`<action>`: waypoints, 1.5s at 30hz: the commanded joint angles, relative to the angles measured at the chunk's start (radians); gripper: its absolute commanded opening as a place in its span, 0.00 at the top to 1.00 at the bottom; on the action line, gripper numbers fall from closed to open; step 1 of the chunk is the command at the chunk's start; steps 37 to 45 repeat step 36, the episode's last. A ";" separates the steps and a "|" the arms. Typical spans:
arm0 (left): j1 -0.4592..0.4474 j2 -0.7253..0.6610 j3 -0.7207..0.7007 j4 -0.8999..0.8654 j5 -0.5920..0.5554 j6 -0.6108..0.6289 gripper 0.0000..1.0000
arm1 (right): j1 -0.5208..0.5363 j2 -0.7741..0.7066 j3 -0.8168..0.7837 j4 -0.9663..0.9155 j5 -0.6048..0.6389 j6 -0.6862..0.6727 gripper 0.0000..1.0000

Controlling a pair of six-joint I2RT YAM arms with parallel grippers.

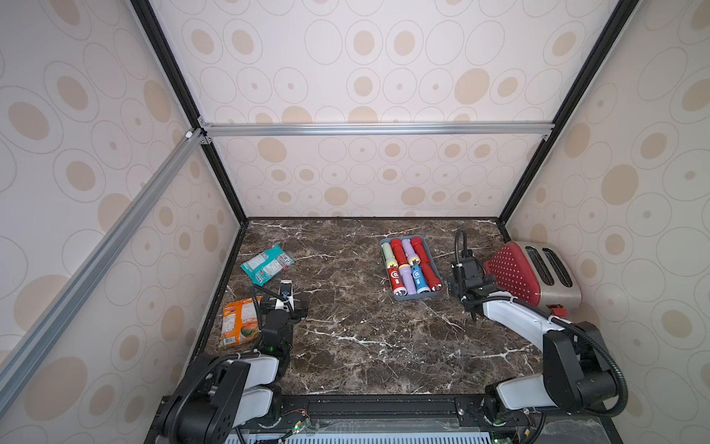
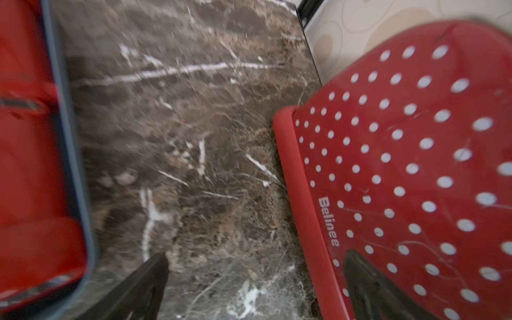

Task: Put the flashlights into the storage boxes
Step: Reset both arms

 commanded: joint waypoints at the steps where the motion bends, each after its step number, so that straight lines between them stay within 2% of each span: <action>1: 0.002 0.111 0.044 0.268 -0.031 0.041 0.01 | -0.062 -0.027 -0.043 0.166 -0.073 -0.034 0.00; 4: 0.016 0.245 0.063 0.418 -0.157 0.006 0.02 | -0.070 -0.040 -0.201 0.487 -0.228 -0.094 0.00; 6: 0.039 0.192 0.080 0.293 -0.105 -0.040 0.01 | -0.076 -0.009 -0.290 0.747 -0.288 -0.143 0.00; 7: 0.052 0.209 0.094 0.290 -0.077 -0.037 0.01 | -0.080 0.014 -0.306 0.824 -0.312 -0.157 0.00; 9: 0.072 0.204 0.128 0.214 -0.048 -0.058 0.01 | -0.087 0.038 -0.283 0.790 -0.350 -0.131 0.00; 11: 0.122 0.231 0.144 0.190 0.028 -0.100 0.01 | -0.092 0.086 -0.297 0.873 -0.374 -0.145 0.00; 12: 0.142 0.268 0.137 0.229 0.033 -0.118 0.01 | -0.103 0.096 -0.300 0.896 -0.371 -0.129 0.00; 13: 0.147 0.281 0.133 0.274 -0.008 -0.133 0.01 | -0.129 0.092 -0.305 0.886 -0.403 -0.103 0.00; 14: 0.151 0.247 0.143 0.183 0.018 -0.148 0.01 | -0.157 0.093 -0.318 0.887 -0.444 -0.075 0.00; 16: 0.149 0.275 0.140 0.245 0.026 -0.124 0.01 | -0.169 0.152 -0.368 1.075 -0.433 -0.075 0.01; 17: 0.149 0.256 0.148 0.195 0.029 -0.135 0.01 | -0.169 0.131 -0.356 1.011 -0.428 -0.070 0.00; 19: 0.149 0.273 0.141 0.239 0.023 -0.124 0.01 | -0.170 0.120 -0.308 0.899 -0.416 -0.061 0.00; 21: 0.148 0.264 0.147 0.213 0.027 -0.129 0.01 | -0.167 0.133 -0.344 0.992 -0.414 -0.068 0.00; 24: 0.147 0.265 0.144 0.216 0.028 -0.128 0.01 | -0.168 0.115 -0.318 0.904 -0.419 -0.063 0.00; 26: 0.149 0.265 0.144 0.217 0.028 -0.129 0.01 | -0.168 0.129 -0.328 0.953 -0.418 -0.068 0.00; 29: 0.148 0.266 0.144 0.218 0.029 -0.128 0.01 | -0.168 0.121 -0.313 0.901 -0.422 -0.065 0.00; 45: 0.147 0.267 0.143 0.224 0.028 -0.126 0.01 | -0.167 0.123 -0.321 0.924 -0.421 -0.067 0.00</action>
